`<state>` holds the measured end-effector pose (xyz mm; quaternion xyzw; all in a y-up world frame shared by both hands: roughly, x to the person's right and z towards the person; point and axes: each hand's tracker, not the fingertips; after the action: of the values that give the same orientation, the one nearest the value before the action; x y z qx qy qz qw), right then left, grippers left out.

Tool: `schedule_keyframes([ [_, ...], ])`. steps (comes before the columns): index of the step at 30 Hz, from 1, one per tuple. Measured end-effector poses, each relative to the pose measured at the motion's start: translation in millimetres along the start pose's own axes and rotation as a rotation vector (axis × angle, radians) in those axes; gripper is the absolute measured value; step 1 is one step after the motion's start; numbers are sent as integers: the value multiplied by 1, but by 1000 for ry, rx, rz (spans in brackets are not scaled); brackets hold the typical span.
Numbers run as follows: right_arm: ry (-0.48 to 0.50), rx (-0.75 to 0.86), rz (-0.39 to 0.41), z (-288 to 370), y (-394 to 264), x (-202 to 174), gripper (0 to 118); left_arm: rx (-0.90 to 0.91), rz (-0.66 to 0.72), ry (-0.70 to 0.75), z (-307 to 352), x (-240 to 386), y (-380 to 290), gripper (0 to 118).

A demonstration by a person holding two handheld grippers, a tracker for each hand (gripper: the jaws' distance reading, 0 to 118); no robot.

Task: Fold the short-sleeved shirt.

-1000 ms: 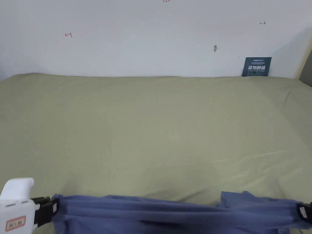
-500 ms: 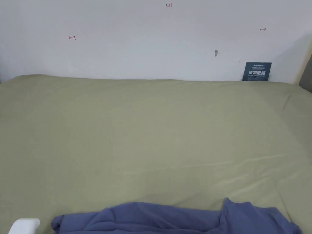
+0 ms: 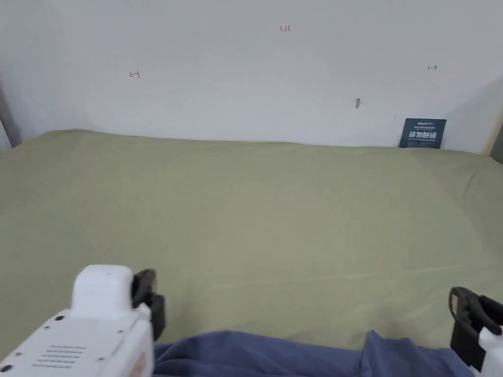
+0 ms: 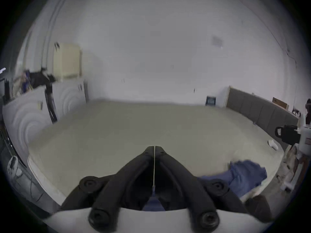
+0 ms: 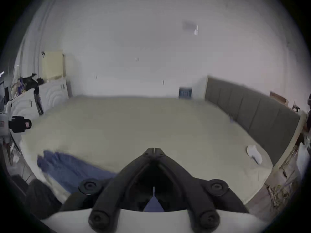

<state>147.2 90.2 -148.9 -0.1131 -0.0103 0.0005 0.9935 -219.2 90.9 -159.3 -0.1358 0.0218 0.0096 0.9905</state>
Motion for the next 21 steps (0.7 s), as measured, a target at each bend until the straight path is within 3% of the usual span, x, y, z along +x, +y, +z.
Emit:
schedule_keyframes([
  [5, -11, 70, 16, 13, -1, -38, 1, 118, -119, 14, 24, 38, 6, 0],
  [11, -21, 91, 31, 17, -1, -43, 1, 114, -115, 15, 27, 21, 16, 0],
  [16, -23, 74, 45, 16, -9, -43, 1, -52, 9, -27, 7, -33, 8, 0],
  [21, -21, 40, 34, 11, -15, -44, 1, -419, 305, -91, -49, -140, -27, 0],
])
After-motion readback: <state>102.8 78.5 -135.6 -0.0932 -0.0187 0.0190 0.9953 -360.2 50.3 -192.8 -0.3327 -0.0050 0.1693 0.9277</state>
